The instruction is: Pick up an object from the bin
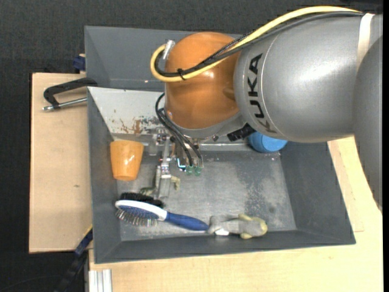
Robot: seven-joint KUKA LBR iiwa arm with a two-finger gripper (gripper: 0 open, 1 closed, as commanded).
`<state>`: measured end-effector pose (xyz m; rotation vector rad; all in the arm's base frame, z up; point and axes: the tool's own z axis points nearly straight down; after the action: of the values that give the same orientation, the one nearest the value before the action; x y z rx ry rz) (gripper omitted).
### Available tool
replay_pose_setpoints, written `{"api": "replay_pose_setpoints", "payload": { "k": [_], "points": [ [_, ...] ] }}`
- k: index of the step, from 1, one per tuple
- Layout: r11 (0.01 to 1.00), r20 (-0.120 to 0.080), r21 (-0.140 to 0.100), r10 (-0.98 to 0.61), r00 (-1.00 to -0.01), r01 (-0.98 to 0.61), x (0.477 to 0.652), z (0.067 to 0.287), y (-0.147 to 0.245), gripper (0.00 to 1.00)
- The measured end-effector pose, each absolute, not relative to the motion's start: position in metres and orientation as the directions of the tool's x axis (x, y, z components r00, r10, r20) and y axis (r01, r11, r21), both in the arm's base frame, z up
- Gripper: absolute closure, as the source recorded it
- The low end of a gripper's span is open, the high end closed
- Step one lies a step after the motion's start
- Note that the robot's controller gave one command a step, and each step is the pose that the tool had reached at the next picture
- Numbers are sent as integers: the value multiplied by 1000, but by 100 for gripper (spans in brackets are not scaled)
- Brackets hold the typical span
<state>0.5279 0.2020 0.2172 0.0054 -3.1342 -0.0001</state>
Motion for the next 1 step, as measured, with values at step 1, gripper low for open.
{"api": "replay_pose_setpoints", "payload": {
  "k": [1],
  "points": [
    [1000, 6, 1, 22, -1000, 22, 511, 75, 184, 0]
  ]
}}
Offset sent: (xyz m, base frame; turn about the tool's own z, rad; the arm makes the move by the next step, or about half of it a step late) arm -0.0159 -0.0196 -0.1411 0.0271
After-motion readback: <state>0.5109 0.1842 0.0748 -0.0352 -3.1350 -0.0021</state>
